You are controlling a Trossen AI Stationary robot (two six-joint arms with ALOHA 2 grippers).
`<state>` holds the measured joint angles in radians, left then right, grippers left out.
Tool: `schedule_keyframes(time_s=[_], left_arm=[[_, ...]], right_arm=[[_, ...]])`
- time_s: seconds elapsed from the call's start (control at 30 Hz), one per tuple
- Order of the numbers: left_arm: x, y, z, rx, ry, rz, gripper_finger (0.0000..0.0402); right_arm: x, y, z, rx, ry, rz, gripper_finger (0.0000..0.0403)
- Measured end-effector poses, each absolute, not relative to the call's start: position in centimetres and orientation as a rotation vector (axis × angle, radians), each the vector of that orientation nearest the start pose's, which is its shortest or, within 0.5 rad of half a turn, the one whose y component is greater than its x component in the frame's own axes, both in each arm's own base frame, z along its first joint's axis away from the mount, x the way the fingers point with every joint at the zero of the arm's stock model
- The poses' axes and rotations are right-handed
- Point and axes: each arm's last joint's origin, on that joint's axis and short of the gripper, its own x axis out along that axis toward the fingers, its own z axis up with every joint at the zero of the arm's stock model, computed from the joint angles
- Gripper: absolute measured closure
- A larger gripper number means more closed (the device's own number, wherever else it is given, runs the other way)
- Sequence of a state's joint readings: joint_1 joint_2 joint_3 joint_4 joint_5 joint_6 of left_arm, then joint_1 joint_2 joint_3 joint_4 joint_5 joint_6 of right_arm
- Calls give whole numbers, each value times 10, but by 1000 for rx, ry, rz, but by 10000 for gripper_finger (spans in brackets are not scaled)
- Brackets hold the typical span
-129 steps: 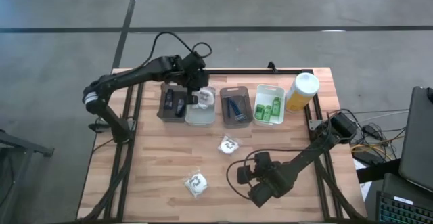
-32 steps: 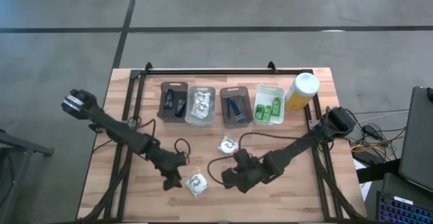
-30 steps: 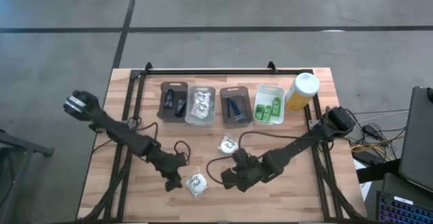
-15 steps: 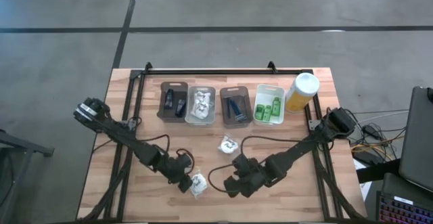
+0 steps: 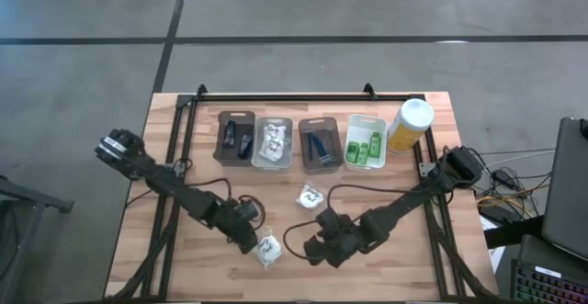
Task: Pick & Place Travel size toiletries
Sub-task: Put the white cotton pack into the gray bin
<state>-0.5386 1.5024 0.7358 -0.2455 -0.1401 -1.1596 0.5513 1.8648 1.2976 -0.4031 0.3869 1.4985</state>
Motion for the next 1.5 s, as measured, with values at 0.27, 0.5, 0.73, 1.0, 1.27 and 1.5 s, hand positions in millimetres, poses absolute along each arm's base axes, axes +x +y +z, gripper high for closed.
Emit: schedule_keyframes(time_s=[0.27, 0.5, 0.73, 1.0, 1.27, 1.5], left_arm=[[239, -129, 153, -626, 1019, 65, 195], [232, -126, 143, -590, 1035, 32, 195], [233, -127, 139, -601, 947, -40, 195], [238, -130, 131, -584, 942, -79, 195], [242, -132, 129, -507, 893, -149, 224], [242, -134, 130, -507, 927, -242, 297]], right_arm=[[341, 186, 197, 1010, 737, -543, 117], [343, 183, 197, 1032, 728, -561, 99], [343, 182, 197, 1024, 708, -572, 90], [343, 182, 197, 1023, 708, -574, 106], [342, 182, 196, 1017, 711, -576, 129], [340, 181, 192, 1011, 718, -587, 139]])
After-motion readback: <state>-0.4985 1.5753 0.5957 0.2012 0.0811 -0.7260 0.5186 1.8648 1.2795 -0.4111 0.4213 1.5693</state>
